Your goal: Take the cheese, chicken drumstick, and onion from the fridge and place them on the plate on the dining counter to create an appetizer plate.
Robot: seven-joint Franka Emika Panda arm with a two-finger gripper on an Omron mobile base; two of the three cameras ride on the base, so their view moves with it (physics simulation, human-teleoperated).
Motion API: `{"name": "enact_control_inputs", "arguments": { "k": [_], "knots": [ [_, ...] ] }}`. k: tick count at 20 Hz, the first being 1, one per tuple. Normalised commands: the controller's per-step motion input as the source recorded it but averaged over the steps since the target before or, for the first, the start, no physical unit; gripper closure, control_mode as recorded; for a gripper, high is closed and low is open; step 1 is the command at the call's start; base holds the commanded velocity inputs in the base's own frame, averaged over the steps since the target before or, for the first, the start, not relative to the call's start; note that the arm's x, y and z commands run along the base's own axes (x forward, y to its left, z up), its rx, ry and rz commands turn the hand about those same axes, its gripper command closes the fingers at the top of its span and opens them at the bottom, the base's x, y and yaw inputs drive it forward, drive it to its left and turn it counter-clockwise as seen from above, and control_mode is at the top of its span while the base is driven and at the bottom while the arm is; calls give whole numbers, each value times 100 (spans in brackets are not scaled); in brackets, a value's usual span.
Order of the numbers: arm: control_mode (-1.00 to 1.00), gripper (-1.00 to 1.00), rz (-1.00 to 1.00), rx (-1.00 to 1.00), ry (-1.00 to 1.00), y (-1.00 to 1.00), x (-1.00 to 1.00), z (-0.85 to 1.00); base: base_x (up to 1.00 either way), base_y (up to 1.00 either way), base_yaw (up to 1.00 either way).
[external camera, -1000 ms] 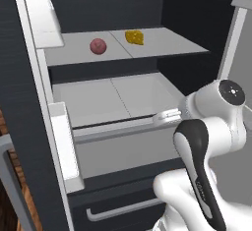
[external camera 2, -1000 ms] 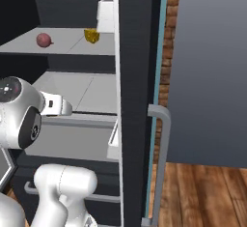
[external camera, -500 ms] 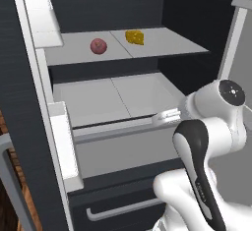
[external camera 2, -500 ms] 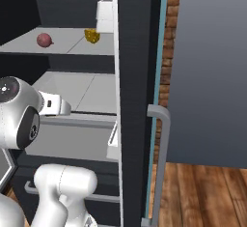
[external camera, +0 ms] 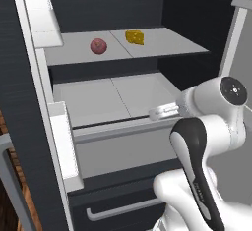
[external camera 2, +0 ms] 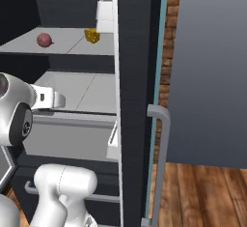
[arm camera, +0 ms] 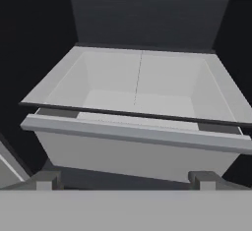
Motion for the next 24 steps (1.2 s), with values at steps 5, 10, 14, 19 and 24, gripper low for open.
{"name": "enact_control_inputs", "arguments": {
  "k": [5,10,14,19,24],
  "knots": [
    [-100,-100,-1,0,-1,1,0,33,0,0,0],
    [-100,-100,-2,2,0,0,10,40,0,0,0],
    [-100,-100,-6,0,-4,-9,21,39,0,0,0],
    [-100,-100,-1,0,-2,-12,31,45,0,0,0],
    [-100,-100,0,0,0,-21,29,46,0,0,0]
  ]
}}
